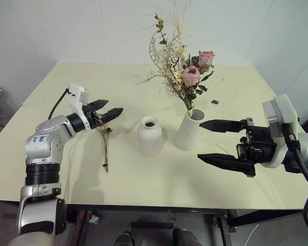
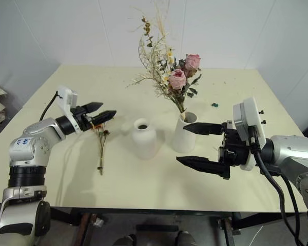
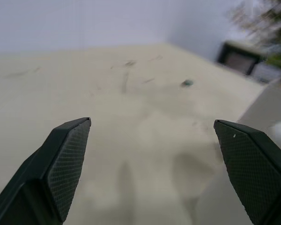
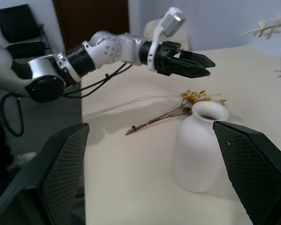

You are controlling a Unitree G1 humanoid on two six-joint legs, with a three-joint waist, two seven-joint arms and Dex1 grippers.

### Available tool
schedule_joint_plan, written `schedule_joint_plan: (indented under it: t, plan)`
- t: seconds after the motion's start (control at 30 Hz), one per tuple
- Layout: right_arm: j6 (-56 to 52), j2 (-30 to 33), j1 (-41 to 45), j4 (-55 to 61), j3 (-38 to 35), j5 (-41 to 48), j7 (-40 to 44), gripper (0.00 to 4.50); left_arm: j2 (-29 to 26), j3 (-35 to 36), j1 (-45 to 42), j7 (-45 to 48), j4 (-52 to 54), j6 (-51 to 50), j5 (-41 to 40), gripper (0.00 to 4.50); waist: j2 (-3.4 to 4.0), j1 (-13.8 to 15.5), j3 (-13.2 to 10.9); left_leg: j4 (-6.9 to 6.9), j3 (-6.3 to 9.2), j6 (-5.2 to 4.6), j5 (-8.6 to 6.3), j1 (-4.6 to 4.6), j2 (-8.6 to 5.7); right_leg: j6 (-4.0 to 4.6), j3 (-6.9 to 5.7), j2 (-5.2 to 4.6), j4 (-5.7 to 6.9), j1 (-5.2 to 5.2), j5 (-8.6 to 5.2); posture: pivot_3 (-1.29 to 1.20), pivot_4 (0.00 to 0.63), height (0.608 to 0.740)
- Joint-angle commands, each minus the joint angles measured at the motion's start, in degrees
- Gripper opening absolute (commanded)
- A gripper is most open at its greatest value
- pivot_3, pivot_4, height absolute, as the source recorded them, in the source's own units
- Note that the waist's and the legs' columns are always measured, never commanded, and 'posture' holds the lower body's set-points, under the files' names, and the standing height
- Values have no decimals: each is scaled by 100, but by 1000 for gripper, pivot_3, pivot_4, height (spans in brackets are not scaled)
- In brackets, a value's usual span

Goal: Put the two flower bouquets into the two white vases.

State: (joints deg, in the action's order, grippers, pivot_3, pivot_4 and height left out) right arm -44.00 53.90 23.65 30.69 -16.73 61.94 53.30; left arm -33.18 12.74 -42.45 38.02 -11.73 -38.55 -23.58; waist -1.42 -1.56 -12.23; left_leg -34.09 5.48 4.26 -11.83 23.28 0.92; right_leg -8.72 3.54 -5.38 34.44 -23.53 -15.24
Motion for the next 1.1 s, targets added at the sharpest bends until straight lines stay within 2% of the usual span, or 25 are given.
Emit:
schedule_joint_plan:
  t: [0.03,0.2,0.33,0.63,0.77,0.87,1.1]
  plan:
    - [107,27,353,-244,147,-114,178,4473,-130,-141,132,-701,884,-1139,104,4500,0,0,0,0,0,0,0,0,0,0,0,-1,0,0,0,0,150,740]
    - [98,-42,607,-447,339,-234,307,4473,-230,-370,14,-1426,1277,-2659,298,4500,-1,-1,0,0,1,0,0,-1,0,1,0,1,-2,0,0,0,150,740]
    - [51,-37,659,-530,371,-233,344,4473,-336,-393,43,-1504,1839,-3419,163,4500,-6,0,-3,0,0,7,-4,3,-1,1,0,0,-11,-1,-1,0,150,740]
    - [-232,-17,524,-608,206,-43,182,4473,-647,64,434,-1629,3334,-5300,-160,4500,-7,-8,-4,4,-1,13,-9,2,0,3,0,0,-14,-2,-2,0,150,740]
    - [-273,35,459,-680,237,-121,297,4473,-738,304,787,-1969,3416,-5395,-416,4500,-8,-3,-4,2,-1,13,-9,2,0,6,0,-1,-17,-1,-3,0,150,740]
    - [-244,-48,594,-777,358,-188,306,4473,-586,435,863,-2367,3192,-5395,-464,4500,-9,-2,-5,-1,-1,13,-9,2,0,7,0,-1,-19,0,-4,0,150,740]
    - [-216,-202,731,-860,565,-310,345,4473,-293,89,761,-2905,2595,-5395,-614,4500,-10,2,-4,-3,-2,13,-9,4,-1,8,0,-2,-29,4,-3,0,150,740]
